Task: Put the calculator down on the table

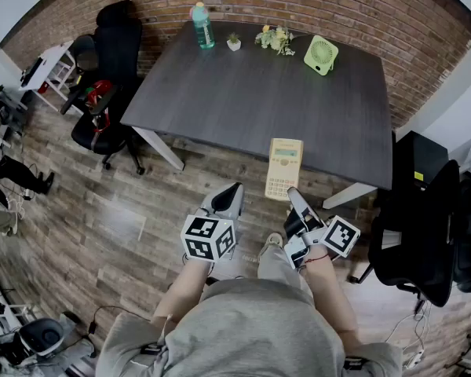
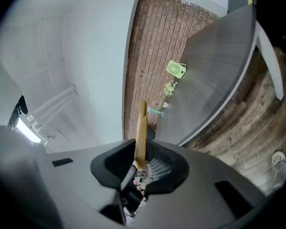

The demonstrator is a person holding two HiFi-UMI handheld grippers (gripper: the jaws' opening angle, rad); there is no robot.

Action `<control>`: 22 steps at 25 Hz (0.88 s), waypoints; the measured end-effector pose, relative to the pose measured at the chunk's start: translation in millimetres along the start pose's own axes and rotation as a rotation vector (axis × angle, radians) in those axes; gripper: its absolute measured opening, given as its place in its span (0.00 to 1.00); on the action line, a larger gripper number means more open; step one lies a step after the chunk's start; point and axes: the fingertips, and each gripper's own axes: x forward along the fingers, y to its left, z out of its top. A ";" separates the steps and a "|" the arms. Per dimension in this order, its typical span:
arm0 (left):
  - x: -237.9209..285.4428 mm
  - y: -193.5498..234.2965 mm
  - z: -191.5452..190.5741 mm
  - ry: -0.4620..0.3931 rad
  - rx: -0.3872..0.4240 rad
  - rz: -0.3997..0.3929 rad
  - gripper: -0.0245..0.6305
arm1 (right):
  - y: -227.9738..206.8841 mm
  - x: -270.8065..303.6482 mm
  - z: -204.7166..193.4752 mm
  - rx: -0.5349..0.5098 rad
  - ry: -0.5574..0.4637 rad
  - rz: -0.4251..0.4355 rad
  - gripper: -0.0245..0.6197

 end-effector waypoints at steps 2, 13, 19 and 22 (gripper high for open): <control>-26.3 -0.5 -12.7 -0.004 0.000 0.007 0.07 | 10.3 -15.1 -21.5 0.013 -0.025 0.020 0.15; -147.8 -22.3 -61.8 -0.014 0.020 0.031 0.07 | 44.0 -101.5 -120.3 0.076 -0.054 0.035 0.15; -172.0 -26.4 -63.9 -0.035 0.028 0.046 0.07 | 58.0 -115.3 -142.6 0.051 -0.024 0.054 0.15; -177.2 -28.8 -63.2 -0.045 0.029 0.045 0.07 | 59.0 -116.5 -147.0 0.044 -0.013 0.055 0.15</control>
